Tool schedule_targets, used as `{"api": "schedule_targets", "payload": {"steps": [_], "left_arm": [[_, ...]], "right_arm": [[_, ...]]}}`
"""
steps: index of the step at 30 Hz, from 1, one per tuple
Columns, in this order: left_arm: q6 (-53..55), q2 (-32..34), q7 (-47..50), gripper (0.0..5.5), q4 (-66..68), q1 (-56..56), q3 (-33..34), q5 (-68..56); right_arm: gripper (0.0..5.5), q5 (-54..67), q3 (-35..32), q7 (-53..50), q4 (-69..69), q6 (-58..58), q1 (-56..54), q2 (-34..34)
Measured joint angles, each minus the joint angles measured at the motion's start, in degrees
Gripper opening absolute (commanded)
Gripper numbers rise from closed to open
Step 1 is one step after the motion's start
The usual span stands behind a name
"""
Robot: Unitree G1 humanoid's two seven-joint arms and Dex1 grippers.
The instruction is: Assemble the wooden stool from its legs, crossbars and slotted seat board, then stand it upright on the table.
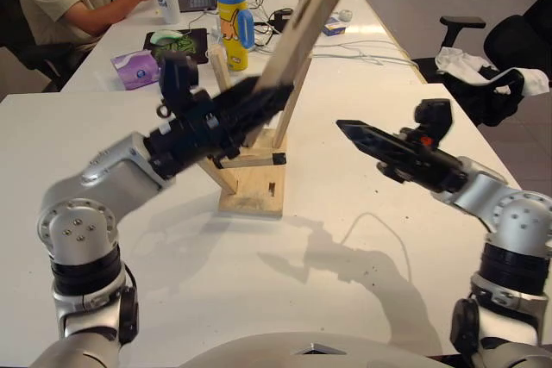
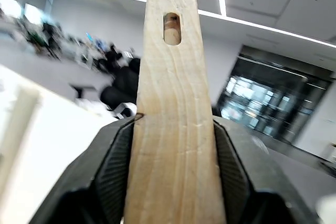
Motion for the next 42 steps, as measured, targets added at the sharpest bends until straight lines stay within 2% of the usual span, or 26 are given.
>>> {"api": "schedule_targets", "payload": {"steps": [8,15,25,28,29,34,37,42], "left_arm": [[3.0,4.08,-13.71,2.04,3.78,7.46,-7.08,3.12],[4.74,5.87,-18.48,2.04,5.53,7.78,-7.99,3.79],[4.93,6.63,-20.34,2.04,5.21,8.98,-7.87,4.04],[3.65,6.76,-22.1,2.04,4.56,9.2,-8.34,6.64],[2.72,6.78,-22.52,2.41,4.15,9.31,-8.62,7.97],[0.44,6.07,-22.77,3.11,4.2,9.67,-9.05,11.16],[-0.28,6.3,-22.35,3.58,4.95,10.31,-9.26,13.67],[-10.56,9.29,-24.16,3.64,7.62,18.6,-15.21,32.16]], "right_arm": [[4.88,5.81,1.07,-4.17,3.21,-0.39,-0.69,-0.6],[3.86,6.85,3.23,-3.71,3.81,-0.3,-0.84,-1.2],[2.22,6.75,4.21,-0.04,4.16,-0.25,-0.15,-3.04],[2.12,6.47,4.23,1.02,4.43,-0.27,0.54,-3.36],[2.12,6.15,4.23,1.33,4.64,-0.27,0.6,-3.44],[2.12,5.15,4.26,2.66,5.63,-0.61,0.64,-4.25],[2.12,-0.56,5.06,5.32,6.09,-2.47,0.65,-5.71],[2.12,-16.3,9.38,10.65,10.44,-11.01,-1.05,-9.24]]}}
